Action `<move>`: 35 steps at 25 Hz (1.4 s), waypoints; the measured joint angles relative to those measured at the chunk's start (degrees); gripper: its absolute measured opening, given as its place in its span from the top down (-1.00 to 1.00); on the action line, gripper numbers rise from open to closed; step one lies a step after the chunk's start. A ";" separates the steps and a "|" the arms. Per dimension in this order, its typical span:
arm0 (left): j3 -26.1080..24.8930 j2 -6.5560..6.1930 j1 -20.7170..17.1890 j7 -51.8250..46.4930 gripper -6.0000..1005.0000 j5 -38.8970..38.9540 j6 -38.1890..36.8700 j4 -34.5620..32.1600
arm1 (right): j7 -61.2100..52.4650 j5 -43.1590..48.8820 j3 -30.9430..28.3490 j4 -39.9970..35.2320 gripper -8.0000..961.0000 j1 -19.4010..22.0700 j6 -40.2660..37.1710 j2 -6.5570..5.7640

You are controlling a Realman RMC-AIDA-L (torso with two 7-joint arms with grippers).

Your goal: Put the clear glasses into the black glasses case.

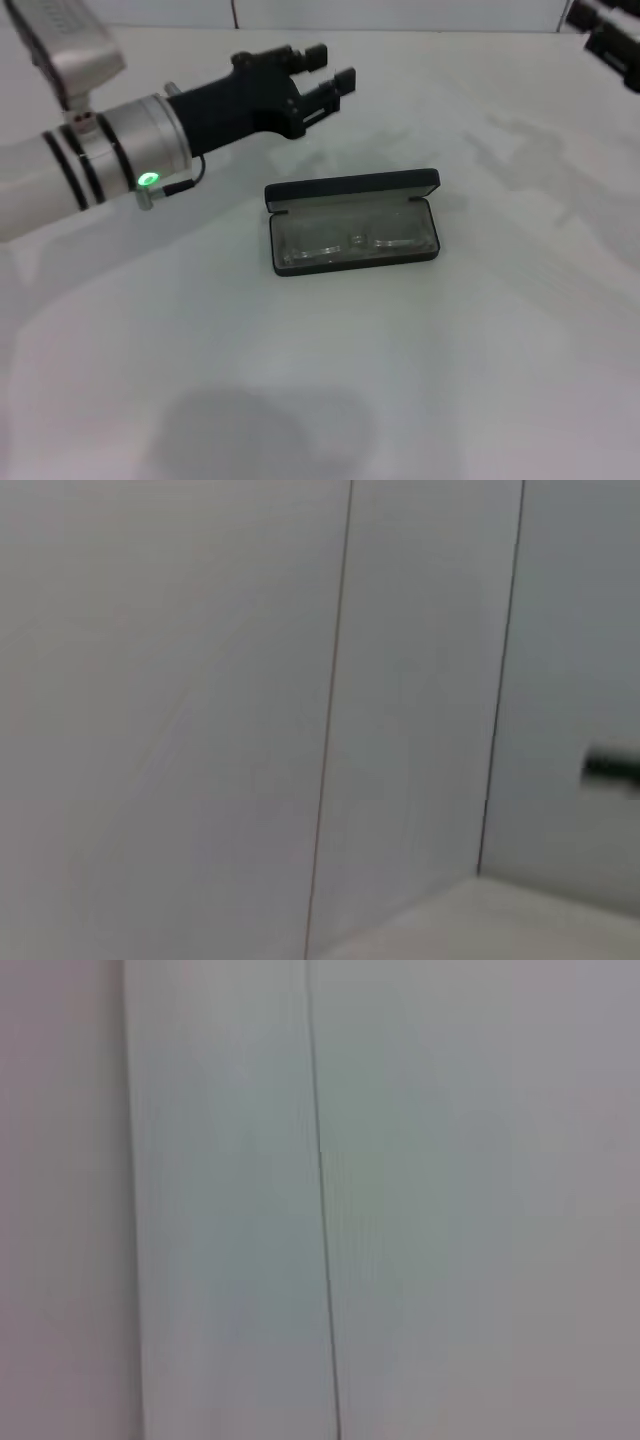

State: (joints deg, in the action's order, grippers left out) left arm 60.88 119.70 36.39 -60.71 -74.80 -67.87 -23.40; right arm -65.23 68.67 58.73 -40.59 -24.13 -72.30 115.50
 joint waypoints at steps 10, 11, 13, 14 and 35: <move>15.68 -0.14 2.87 -6.16 -0.04 -1.30 16.62 -0.22 | 8.26 -8.06 0.05 5.69 0.10 -0.15 -8.03 -0.10; 15.68 -0.14 2.87 -6.16 -0.04 -1.30 16.62 -0.22 | 8.26 -8.07 0.11 5.71 0.10 -0.19 -8.04 -0.09; 15.95 -0.02 2.82 -6.63 -0.05 -3.34 15.99 -0.43 | 8.26 -8.07 0.24 5.72 0.10 -0.25 -8.00 -0.06; 15.95 -0.01 2.75 -6.94 -0.05 -4.23 15.53 -0.55 | 8.26 -8.07 0.26 5.74 0.10 -0.27 -7.89 -0.05; 10.22 -2.01 -6.29 0.49 -0.10 -1.12 -17.93 -6.02 | -1.93 7.71 3.38 5.20 0.08 -5.22 -17.77 -4.35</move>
State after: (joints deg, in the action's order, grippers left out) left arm 71.09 117.70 30.10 -60.22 -75.92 -85.80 -29.42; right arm -67.16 76.38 62.11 -35.39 -29.35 -90.07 111.14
